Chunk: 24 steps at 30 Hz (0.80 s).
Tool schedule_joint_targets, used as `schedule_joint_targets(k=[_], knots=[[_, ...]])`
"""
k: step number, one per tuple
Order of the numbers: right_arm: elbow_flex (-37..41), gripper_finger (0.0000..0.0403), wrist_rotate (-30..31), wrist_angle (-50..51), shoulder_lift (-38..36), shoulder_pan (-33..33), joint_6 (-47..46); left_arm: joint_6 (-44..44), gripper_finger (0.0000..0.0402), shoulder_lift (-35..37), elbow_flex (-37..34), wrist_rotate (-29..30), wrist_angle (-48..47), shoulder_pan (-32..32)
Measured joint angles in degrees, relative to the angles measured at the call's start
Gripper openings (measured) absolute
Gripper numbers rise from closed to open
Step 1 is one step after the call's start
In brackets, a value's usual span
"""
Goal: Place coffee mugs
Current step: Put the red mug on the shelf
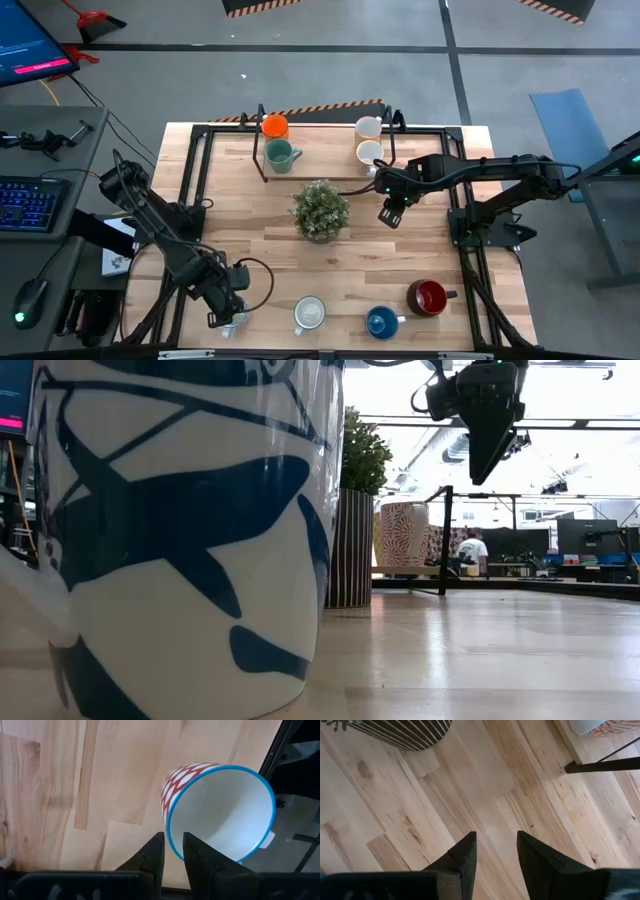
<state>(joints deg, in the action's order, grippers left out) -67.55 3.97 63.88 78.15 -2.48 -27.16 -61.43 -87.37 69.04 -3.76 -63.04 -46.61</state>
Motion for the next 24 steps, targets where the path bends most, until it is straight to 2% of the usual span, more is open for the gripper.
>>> schedule_joint_targets(k=[6, 11, 24], knots=[[0.0, 0.0119, -0.06, 0.0, -0.02, 0.0, 0.04, 0.04, 0.006, -0.04, 0.0, 3.01, 0.69, 0.0], [0.0, 0.0119, -0.07, 0.0, -0.02, 0.0, 0.09, 1.3, 0.006, -0.57, 0.02, 3.18, 2.35, 0.0], [0.0, 0.0119, -0.08, -0.25, -0.02, 0.02, 0.15, 2.59, 0.006, -6.47, 0.06, 6.22, 2.99, 0.11]])
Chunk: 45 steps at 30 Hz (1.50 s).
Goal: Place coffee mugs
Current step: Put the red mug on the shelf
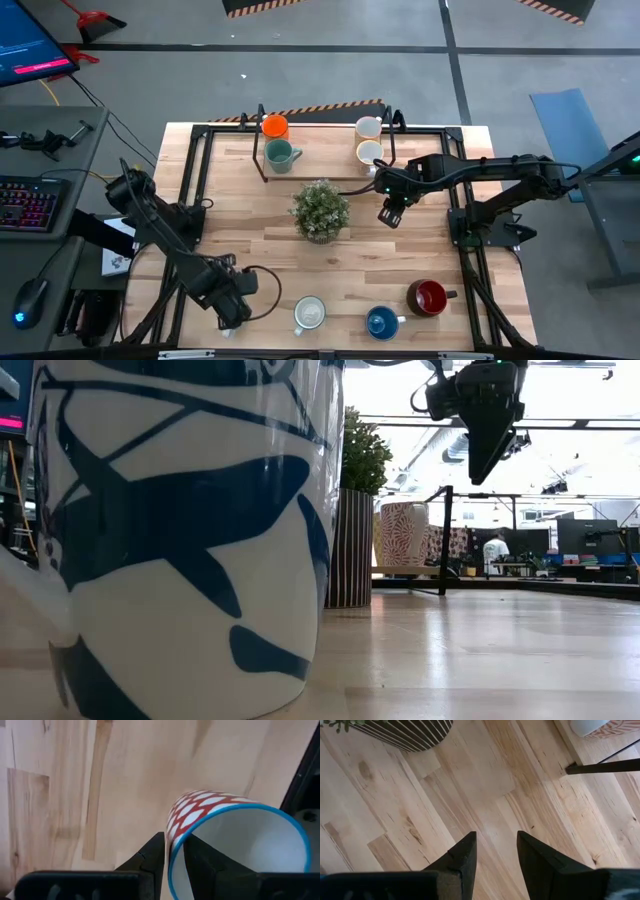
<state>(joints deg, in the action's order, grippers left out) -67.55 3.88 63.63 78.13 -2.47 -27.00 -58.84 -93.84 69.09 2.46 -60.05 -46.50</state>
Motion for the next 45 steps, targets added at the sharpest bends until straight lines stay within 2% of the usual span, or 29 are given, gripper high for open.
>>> schedule_joint_targets(k=[16, 19, 23, 30, 34, 38, 45], knots=[[0.0, 0.0119, 0.0, -0.1, -0.01, 0.0, 0.0, 0.23, 0.006, -6.88, -0.03, -0.33, 0.15, 0.31], [0.0, 0.0119, 0.0, -0.1, 0.01, -0.02, 0.0, -0.57, 0.0053, -6.9, -0.03, -0.55, 0.15, 0.75], [0.0, 0.0119, -0.01, -0.12, -0.01, -0.02, 0.0, -0.59, 0.0012, -6.01, -0.06, -2.12, -0.11, 2.02], [0.0, 0.0119, -0.02, -0.12, -0.01, 0.01, 0.0, 2.31, 0.0007, -2.69, -0.06, -1.67, -0.52, 5.25], [0.0, 0.0119, -0.01, -0.12, -0.01, 0.01, 0.02, 5.02, 0.0007, 2.83, -0.06, 3.21, -2.72, 8.42], [0.0, 0.0119, 0.0, -0.13, -0.01, 0.0, 0.02, 5.59, 0.0007, 11.54, -0.06, 12.7, -6.29, 12.48], [0.0, 0.0119, 0.0, 0.13, -0.01, 0.01, 0.21, 16.26, 0.0007, 24.41, -0.06, 23.9, -4.85, 26.12]])
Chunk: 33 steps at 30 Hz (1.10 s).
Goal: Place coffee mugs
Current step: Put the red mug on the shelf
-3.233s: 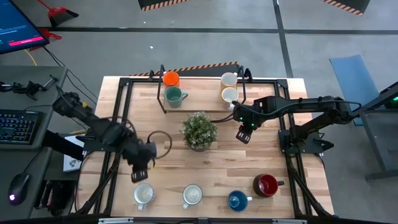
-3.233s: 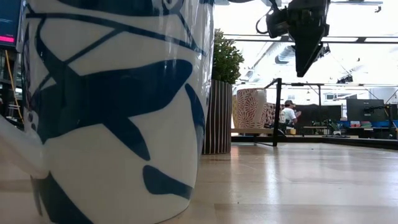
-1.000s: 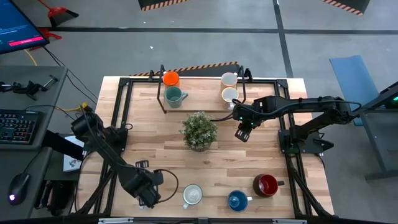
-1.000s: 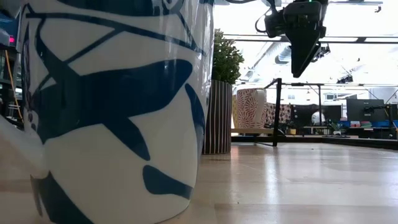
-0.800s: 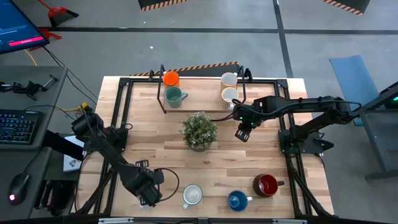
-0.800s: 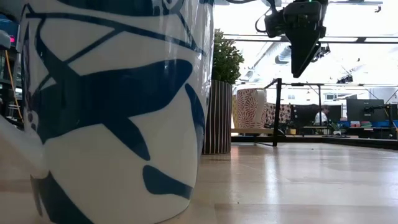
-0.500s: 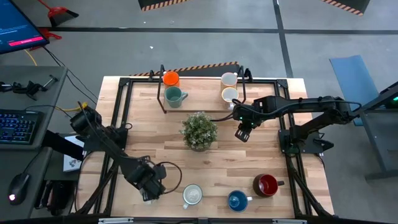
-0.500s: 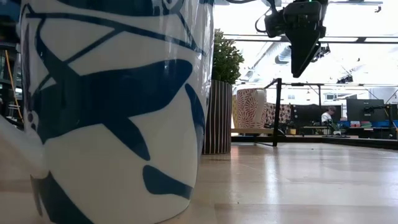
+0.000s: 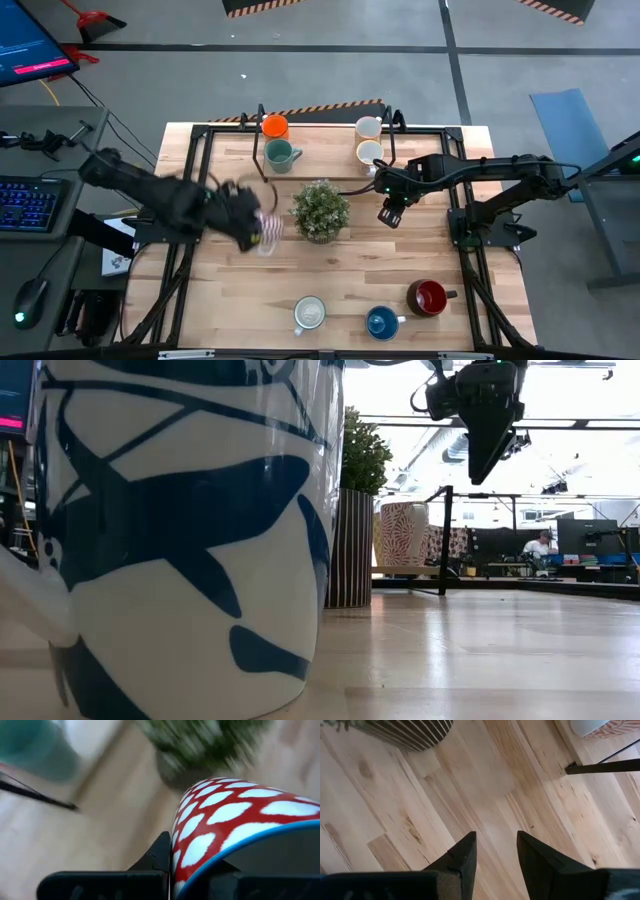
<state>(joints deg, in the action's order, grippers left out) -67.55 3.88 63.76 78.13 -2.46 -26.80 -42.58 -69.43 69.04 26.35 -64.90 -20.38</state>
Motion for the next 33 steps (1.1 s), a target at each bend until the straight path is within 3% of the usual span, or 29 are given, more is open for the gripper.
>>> schedule_joint_targets(k=[2, 7, 10, 20, 29, 33], knots=[[0.0, 0.0119, 0.9, 2.03, 0.0, 0.0, 1.22, 6.86, 0.0007, 1.58, 0.12, -0.08, 3.63, 5.67], [0.0, 0.0119, 11.47, 14.79, -0.02, 0.39, -3.21, 25.43, 0.0007, 0.94, 4.22, -3.97, 12.55, 18.82], [0.02, 0.0119, 13.22, 19.41, -1.02, 0.33, -6.26, 33.36, 0.0007, -1.26, 7.87, -7.29, 13.53, 26.26], [0.02, 0.0119, 19.25, 14.87, -12.61, 1.98, -11.92, 52.81, 0.0007, -18.79, 25.19, -20.76, 13.35, 45.93], [0.02, 0.0119, 19.98, 13.94, -16.31, 6.48, -16.9, 60.11, 0.0007, -36.89, 47.0, -24.37, -3.23, 54.57], [0.02, 0.0119, 20.93, 12.75, -15.54, 8.11, -16.88, 62.85, 0.0007, -42.96, 52.61, -26.3, -8.47, 56.53]])
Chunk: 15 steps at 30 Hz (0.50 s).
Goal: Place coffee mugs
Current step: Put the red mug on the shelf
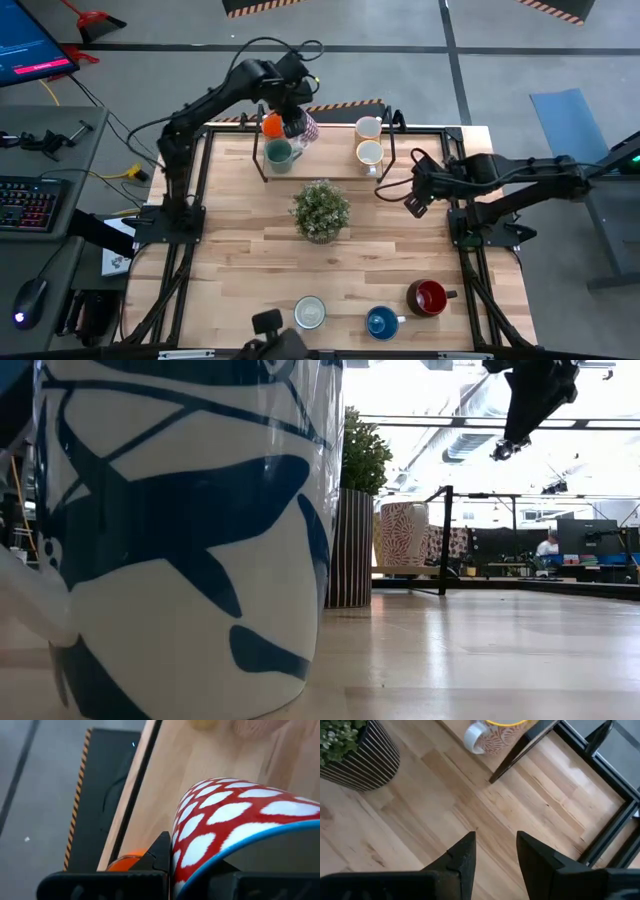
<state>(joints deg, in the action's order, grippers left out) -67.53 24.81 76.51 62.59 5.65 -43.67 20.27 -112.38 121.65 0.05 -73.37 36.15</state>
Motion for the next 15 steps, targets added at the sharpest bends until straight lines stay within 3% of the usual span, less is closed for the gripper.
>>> schedule_joint_targets(k=[15], knots=[[0.0, 0.0119, 2.13, -0.81, 0.09, 1.27, -0.03, 4.04, 0.0007, -11.19, 5.79, 0.66, 0.0, 0.67]])
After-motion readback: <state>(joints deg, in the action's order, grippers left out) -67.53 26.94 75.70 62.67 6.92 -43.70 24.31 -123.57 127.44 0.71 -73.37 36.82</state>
